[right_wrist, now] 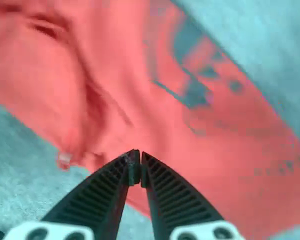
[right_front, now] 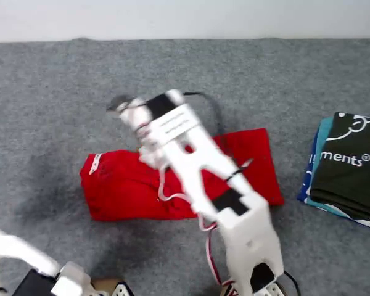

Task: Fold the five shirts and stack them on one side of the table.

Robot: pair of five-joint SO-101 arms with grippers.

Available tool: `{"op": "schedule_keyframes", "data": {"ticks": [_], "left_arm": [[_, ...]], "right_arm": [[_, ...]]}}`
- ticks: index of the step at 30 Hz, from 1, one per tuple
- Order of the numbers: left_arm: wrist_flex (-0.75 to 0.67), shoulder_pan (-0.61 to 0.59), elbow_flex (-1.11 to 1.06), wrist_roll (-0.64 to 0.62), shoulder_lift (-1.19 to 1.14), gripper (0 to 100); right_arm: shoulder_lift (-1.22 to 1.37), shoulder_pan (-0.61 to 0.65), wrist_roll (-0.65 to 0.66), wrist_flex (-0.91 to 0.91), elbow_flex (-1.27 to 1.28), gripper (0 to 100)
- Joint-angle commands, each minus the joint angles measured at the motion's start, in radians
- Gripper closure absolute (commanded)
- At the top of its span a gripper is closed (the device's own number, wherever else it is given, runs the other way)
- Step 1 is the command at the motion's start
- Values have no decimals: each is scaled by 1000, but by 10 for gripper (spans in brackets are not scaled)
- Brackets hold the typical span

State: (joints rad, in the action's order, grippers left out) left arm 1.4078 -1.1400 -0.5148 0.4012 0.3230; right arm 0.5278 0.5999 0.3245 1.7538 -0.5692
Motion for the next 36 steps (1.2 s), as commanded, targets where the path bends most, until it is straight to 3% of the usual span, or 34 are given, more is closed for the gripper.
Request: {"op": "schedule_keyframes", "data": {"ticks": [1, 4, 7, 11, 15, 24, 31, 36], "left_arm": [[87, -8, 70, 8, 37, 993], [164, -5, 127, 8, 37, 993], [239, -3, 209, 8, 37, 992], [345, 0, 354, 8, 37, 992], [348, -8, 418, 8, 37, 992], [348, 66, 424, 8, 137, 992], [348, 109, 423, 8, 164, 992], [348, 106, 398, 8, 172, 992]], "right_arm": [[-101, -156, -61, 44, 55, 916], [-108, -259, -135, 44, 117, 797], [-101, -335, -226, 44, 147, 745], [-53, -404, -278, 31, 161, 743], [24, -452, -334, -18, 160, 743], [97, -538, -333, -142, 163, 743], [225, -539, -333, -259, 160, 745], [246, -533, -322, -246, 158, 767]]}}
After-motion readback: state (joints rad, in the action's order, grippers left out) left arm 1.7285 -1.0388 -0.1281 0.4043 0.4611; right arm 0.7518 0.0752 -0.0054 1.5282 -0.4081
